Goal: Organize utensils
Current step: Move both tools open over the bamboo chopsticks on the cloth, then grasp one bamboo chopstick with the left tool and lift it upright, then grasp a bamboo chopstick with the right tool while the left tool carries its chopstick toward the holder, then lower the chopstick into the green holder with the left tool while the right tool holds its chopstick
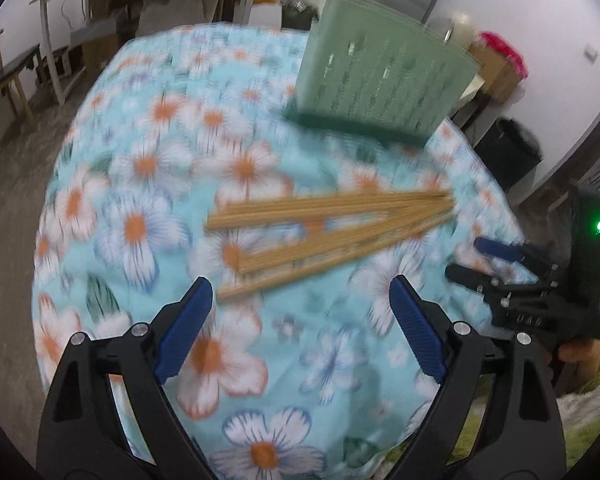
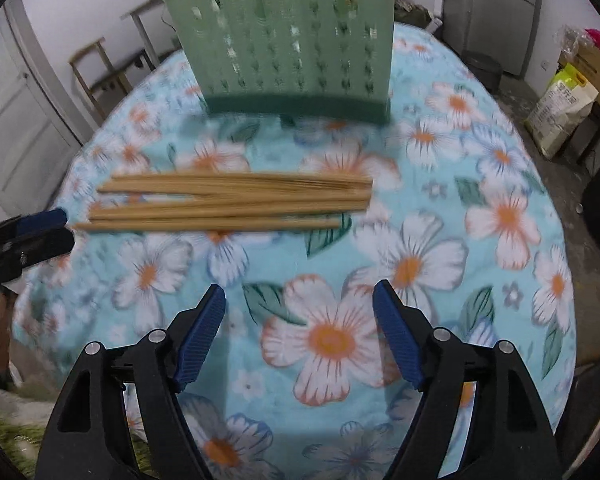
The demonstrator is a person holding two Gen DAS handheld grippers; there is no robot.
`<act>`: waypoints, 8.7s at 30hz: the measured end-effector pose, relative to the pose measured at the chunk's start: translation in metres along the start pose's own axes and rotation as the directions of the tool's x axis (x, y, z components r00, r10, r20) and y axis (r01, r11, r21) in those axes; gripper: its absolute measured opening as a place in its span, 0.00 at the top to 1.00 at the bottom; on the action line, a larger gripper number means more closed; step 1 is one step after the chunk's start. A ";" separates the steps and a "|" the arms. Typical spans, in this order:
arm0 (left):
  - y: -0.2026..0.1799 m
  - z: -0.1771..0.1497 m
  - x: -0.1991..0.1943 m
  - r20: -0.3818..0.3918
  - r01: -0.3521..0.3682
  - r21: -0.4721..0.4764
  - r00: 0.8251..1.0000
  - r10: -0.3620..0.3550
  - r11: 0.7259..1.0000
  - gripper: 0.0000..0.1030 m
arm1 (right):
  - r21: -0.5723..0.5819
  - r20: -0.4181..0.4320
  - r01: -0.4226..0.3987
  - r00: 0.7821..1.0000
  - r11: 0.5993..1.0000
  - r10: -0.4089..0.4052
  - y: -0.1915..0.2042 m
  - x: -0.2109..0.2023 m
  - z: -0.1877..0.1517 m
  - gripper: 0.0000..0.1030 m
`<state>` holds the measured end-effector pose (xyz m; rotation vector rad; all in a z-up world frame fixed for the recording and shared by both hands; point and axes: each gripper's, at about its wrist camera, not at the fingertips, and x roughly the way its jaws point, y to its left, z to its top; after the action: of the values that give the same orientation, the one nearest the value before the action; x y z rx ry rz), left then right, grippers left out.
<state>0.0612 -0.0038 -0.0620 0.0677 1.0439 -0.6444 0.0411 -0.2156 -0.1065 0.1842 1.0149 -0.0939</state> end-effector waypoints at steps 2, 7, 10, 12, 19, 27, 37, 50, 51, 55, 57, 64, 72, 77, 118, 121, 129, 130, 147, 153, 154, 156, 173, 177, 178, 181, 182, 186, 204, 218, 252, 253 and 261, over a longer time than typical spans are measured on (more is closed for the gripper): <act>-0.001 -0.006 0.011 -0.030 -0.028 0.011 0.999 0.028 1.000 0.17 | -0.005 0.010 0.011 1.000 1.000 -0.011 0.003 0.004 -0.003 0.20; 0.001 -0.009 0.023 -0.057 -0.040 -0.022 0.998 0.039 0.999 0.09 | -0.042 0.004 0.036 0.999 0.998 -0.036 0.015 0.009 -0.007 0.08; -0.001 -0.008 0.026 -0.072 -0.056 -0.009 0.996 0.055 0.998 0.08 | -0.019 0.012 0.023 1.000 1.000 -0.022 0.014 0.008 -0.009 0.06; -0.004 -0.010 0.028 -0.073 -0.076 0.010 0.994 0.076 0.997 0.08 | 0.002 0.020 -0.001 1.000 1.000 0.001 0.009 0.005 -0.008 0.06; -0.015 -0.013 0.032 -0.077 -0.136 0.054 0.987 0.140 0.989 0.08 | 0.143 0.115 -0.167 0.982 0.976 0.151 -0.020 -0.005 -0.020 0.06; 0.005 -0.015 0.022 -0.021 -0.019 -0.048 1.000 0.018 0.999 0.08 | 0.205 0.192 -0.243 0.960 0.948 0.205 -0.028 -0.011 -0.035 0.06; 0.019 -0.017 0.015 0.034 0.097 -0.088 0.995 -0.094 0.991 0.08 | 0.196 0.149 -0.229 0.968 0.953 0.202 -0.025 -0.013 -0.029 0.06; -0.033 0.002 -0.005 0.150 0.132 0.253 0.973 -0.174 0.958 0.38 | 0.289 0.132 -0.288 0.956 0.913 0.260 -0.046 -0.023 -0.006 0.36; -0.041 0.004 0.000 0.140 0.124 0.293 0.975 -0.170 0.948 0.45 | 0.291 0.137 -0.290 0.956 0.912 0.261 -0.047 -0.024 -0.004 0.37; -0.069 0.003 0.020 0.102 0.073 0.438 0.986 -0.130 0.896 0.60 | 0.300 0.158 -0.301 0.951 0.905 0.265 -0.050 -0.031 0.002 0.39; -0.078 0.002 0.033 0.071 0.066 0.477 0.991 -0.113 0.877 0.67 | 0.302 0.160 -0.304 0.950 0.903 0.267 -0.050 -0.031 0.003 0.39; -0.071 0.001 0.040 -0.043 0.239 0.399 0.969 -0.242 0.885 0.75 | 0.326 0.160 -0.321 0.946 0.889 0.282 -0.057 -0.032 0.002 0.39; -0.075 -0.004 0.031 0.011 0.179 0.463 0.978 -0.208 0.868 0.75 | 0.351 0.187 -0.328 0.942 0.877 0.278 -0.071 -0.034 0.005 0.39; -0.091 -0.002 0.051 0.043 0.019 0.600 0.997 -0.056 0.799 0.75 | 0.357 0.180 -0.347 0.936 0.867 0.301 -0.069 -0.027 0.004 0.39; -0.119 0.004 0.041 -0.085 0.186 0.673 0.981 -0.175 0.715 0.80 | 0.447 0.255 -0.386 0.920 0.807 0.299 -0.095 -0.037 -0.015 0.44; -0.132 0.005 0.048 -0.089 0.171 0.691 0.984 -0.152 0.703 0.80 | 0.465 0.261 -0.395 0.916 0.792 0.303 -0.101 -0.036 -0.017 0.44; -0.156 0.006 0.083 -0.107 0.129 0.734 0.991 -0.074 0.666 0.81 | 0.485 0.264 -0.409 0.911 0.773 0.317 -0.107 -0.032 -0.017 0.44; -0.156 0.008 0.084 -0.112 0.133 0.730 0.991 -0.075 0.670 0.83 | 0.485 0.264 -0.410 0.911 0.772 0.317 -0.107 -0.031 -0.018 0.44; -0.105 0.055 0.004 0.057 0.182 0.472 0.970 -0.236 0.863 0.95 | 0.582 0.287 -0.578 0.804 0.573 0.520 -0.103 -0.006 -0.012 0.61; -0.066 0.065 -0.022 0.190 0.242 0.288 0.934 -0.303 0.927 0.95 | 0.672 0.249 -0.564 0.782 0.480 0.572 -0.098 0.034 -0.009 0.63; -0.062 0.065 -0.025 0.211 0.251 0.268 0.927 -0.311 0.930 0.95 | 0.678 0.253 -0.565 0.780 0.470 0.572 -0.098 0.038 -0.007 0.66; -0.055 0.066 -0.032 0.246 0.263 0.240 0.915 -0.321 0.934 0.95 | 0.687 0.258 -0.564 0.779 0.458 0.571 -0.098 0.041 -0.003 0.67; -0.021 0.084 -0.045 0.374 0.298 0.116 0.871 -0.320 0.948 0.95 | 0.704 0.290 -0.551 0.799 0.448 0.527 -0.106 0.031 -0.014 0.90; -0.020 0.091 -0.052 0.403 0.289 0.123 0.860 -0.314 0.950 0.95 | 0.647 0.327 -0.571 0.806 0.505 0.493 -0.107 0.006 -0.006 0.91; -0.020 0.093 -0.053 0.408 0.286 0.125 0.858 -0.312 0.950 0.95 | 0.627 0.340 -0.576 0.808 0.524 0.481 -0.108 -0.002 -0.003 0.92; -0.020 0.099 -0.057 0.411 0.281 0.131 0.858 -0.309 0.951 0.95 | 0.550 0.383 -0.592 0.806 0.589 0.452 -0.109 -0.031 0.009 0.93; -0.020 0.100 -0.058 0.411 0.280 0.135 0.857 -0.310 0.951 0.95 | 0.523 0.394 -0.594 0.805 0.612 0.444 -0.108 -0.039 0.013 0.93; -0.021 0.107 -0.063 0.425 0.288 0.141 0.847 -0.321 0.947 0.95 | 0.438 0.418 -0.584 0.805 0.683 0.421 -0.103 -0.062 0.027 0.94; -0.064 0.220 -0.123 0.722 0.296 0.207 0.597 -0.350 0.933 0.95 | 0.240 0.522 -0.555 0.765 0.797 0.376 -0.099 -0.135 0.052 0.94; -0.090 0.290 -0.047 0.781 0.294 0.075 0.577 -0.240 0.953 0.95 | 0.272 0.558 -0.569 0.750 0.776 0.354 -0.130 -0.134 0.047 0.94; -0.051 0.185 -0.048 0.634 0.195 0.081 0.747 -0.201 0.977 0.31 | 0.195 0.633 -0.559 0.700 0.806 0.332 -0.124 -0.174 0.049 0.94; -0.049 0.181 -0.052 0.634 0.191 0.085 0.746 -0.201 0.978 0.30 | 0.188 0.637 -0.560 0.695 0.807 0.333 -0.124 -0.177 0.051 0.94; -0.033 0.136 -0.078 0.610 0.137 0.138 0.769 -0.193 0.981 0.21 | 0.117 0.686 -0.553 0.645 0.825 0.335 -0.122 -0.204 0.085 0.94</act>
<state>0.1239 -0.0422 0.0804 -0.1603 0.3755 -0.8005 -0.0148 -0.3538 0.0972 0.6603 0.2220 0.1397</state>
